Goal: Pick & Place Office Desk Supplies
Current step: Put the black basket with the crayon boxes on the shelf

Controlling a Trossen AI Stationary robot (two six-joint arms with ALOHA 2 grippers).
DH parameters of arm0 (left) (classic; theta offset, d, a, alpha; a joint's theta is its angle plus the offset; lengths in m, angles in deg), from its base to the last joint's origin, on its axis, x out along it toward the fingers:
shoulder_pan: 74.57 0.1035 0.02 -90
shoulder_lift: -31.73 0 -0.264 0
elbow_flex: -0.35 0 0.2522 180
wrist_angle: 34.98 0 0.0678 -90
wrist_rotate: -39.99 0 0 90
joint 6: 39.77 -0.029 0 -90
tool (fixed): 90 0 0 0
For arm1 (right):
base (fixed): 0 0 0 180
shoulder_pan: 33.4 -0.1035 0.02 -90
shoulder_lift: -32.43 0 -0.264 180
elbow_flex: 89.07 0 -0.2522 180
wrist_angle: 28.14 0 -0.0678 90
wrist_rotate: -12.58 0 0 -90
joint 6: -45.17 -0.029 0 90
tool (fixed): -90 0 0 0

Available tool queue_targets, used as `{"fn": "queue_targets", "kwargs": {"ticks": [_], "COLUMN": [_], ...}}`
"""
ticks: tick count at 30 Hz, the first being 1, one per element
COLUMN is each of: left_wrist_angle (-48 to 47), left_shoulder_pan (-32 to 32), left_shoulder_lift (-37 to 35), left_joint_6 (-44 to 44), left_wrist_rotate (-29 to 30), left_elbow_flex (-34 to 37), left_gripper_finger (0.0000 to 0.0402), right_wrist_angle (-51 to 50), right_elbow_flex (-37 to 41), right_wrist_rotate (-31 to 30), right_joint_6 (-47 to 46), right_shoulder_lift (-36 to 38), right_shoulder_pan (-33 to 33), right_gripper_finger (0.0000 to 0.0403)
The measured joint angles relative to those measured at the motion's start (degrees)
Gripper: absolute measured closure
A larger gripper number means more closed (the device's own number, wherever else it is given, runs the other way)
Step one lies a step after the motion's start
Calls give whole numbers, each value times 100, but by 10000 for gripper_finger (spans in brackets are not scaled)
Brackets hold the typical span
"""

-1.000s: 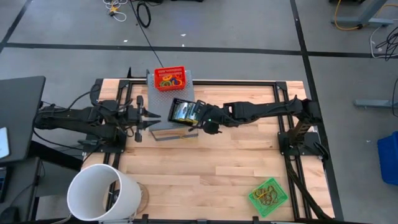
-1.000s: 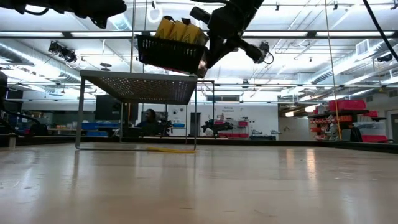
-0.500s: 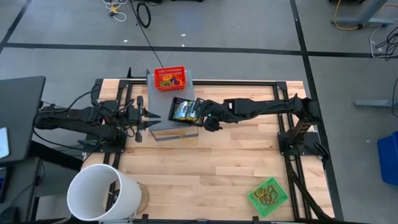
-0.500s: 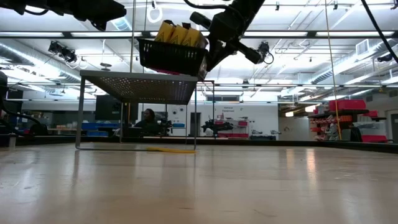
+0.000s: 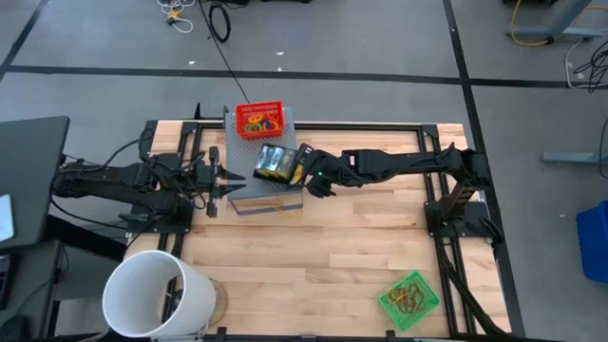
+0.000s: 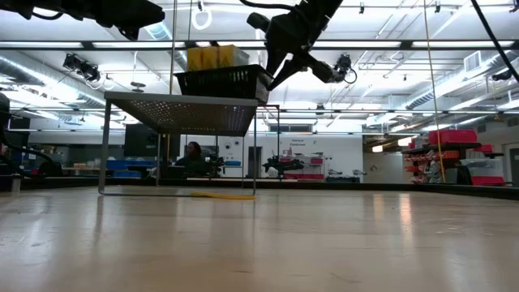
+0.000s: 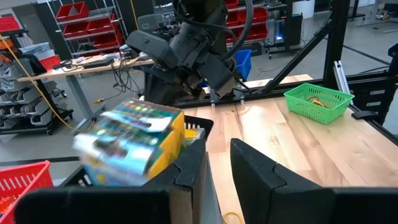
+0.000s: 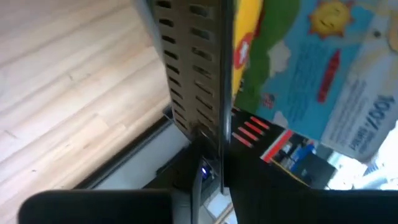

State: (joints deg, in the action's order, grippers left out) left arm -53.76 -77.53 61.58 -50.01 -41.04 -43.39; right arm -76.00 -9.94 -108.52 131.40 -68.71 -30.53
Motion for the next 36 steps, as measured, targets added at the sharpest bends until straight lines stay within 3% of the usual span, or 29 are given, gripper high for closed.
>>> {"fn": "queue_targets", "kwargs": {"ticks": [8, 19, 36], "left_wrist_angle": [1, 1, 5], "left_shoulder_pan": [0, -2, -2], "left_shoulder_lift": [0, 0, 0], "left_joint_6": [0, 0, -2], "left_wrist_rotate": [0, 0, 0], "left_elbow_flex": [0, 2, 2], "left_gripper_finger": [318, 318, 318], "right_wrist_angle": [309, 314, 1068], "right_elbow_flex": [0, 11, 16], "right_wrist_rotate": [-345, -295, 700], "right_joint_6": [-14, -77, -196], "right_shoulder_lift": [0, 0, -22], "right_shoulder_pan": [0, 1, 458], "right_gripper_finger": [312, 290, 288]}}
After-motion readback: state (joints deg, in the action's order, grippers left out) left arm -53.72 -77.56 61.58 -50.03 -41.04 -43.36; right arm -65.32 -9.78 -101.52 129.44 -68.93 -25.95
